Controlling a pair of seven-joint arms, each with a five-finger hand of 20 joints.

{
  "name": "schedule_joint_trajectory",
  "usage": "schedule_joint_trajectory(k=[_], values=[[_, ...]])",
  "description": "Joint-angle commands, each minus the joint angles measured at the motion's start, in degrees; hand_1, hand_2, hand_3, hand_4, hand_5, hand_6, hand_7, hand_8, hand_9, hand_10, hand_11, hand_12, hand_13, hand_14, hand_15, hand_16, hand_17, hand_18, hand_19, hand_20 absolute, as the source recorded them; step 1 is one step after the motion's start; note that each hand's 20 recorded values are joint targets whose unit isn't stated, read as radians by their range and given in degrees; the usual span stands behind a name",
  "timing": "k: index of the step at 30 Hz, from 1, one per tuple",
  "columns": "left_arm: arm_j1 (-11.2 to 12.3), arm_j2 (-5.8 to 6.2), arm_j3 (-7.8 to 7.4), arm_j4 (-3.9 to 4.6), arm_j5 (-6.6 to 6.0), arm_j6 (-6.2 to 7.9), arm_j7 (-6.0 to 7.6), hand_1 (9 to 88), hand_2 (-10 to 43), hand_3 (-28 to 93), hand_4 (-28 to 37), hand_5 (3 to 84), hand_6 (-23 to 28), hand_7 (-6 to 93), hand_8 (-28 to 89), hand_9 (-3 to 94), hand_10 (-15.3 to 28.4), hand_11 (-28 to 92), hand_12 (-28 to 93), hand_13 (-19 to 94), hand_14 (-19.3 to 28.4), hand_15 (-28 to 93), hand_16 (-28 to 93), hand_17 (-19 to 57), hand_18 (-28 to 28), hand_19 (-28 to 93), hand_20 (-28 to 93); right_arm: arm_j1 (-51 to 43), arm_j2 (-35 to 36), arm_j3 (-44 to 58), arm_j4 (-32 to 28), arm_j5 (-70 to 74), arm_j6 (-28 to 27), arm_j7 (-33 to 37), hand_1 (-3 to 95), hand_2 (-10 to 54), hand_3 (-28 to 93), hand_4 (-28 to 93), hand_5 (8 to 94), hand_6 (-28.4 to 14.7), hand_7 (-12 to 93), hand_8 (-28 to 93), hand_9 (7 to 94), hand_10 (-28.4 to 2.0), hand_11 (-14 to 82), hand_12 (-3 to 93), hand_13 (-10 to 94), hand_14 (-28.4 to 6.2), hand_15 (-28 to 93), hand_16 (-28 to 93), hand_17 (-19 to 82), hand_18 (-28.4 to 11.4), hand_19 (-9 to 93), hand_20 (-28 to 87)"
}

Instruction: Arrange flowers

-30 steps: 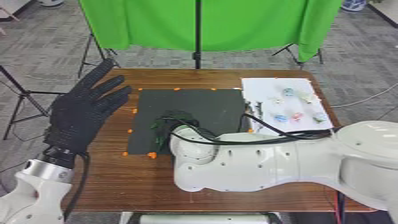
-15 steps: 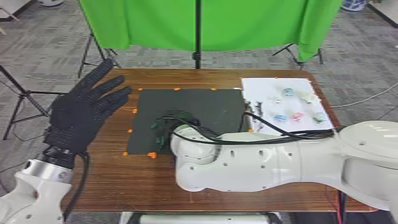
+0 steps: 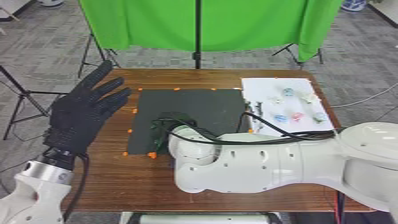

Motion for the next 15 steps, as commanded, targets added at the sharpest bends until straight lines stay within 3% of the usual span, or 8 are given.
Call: schedule_joint_trajectory(k=[1,7,15], values=[[1.63,-0.68,-0.67,-0.53,-0.09,1.23,-0.59,22.7,6.4,75,-25.2,24.9,4.2,15.3,-11,21.6,16.8,18,13,14,22.5,28,0,-18.7,23.3,38,9,2.46,0.04,-2.55,-1.15,-4.74,2.07,1.58,33.3,4.1,63,-28,82.1,0.6,13,-12,93.7,-11.3,36.7,19.0,83,-10.4,68,18,45,-24.6,93,35],[2.08,-1.09,-0.67,-0.67,-0.12,1.46,-0.63,22.7,6.5,75,-25.2,25.0,4.3,15.3,-11,21.7,16.9,18,13,14,22.5,28,0,-18.7,23.3,38,9,3.62,0.43,-3.82,-0.57,-7.09,4.06,3.04,31.8,3.7,64,-28,83.4,-0.6,14,-12,93.7,-11.1,38.3,18.4,84,-10.2,67,18,46,-25.1,93,36],[2.09,-1.28,-0.36,-0.72,0.03,1.52,-0.40,22.7,6.5,75,-25.3,24.9,4.2,15.4,-11,21.7,16.9,18,13,14,22.6,28,0,-18.7,23.3,38,9,2.70,1.56,-0.99,0.06,-2.48,1.19,0.48,28.4,3.8,66,-26,72.3,-3.0,13,-12,93.6,-12.2,35.0,20.1,83,-10.6,67,19,45,-25.7,93,36]])
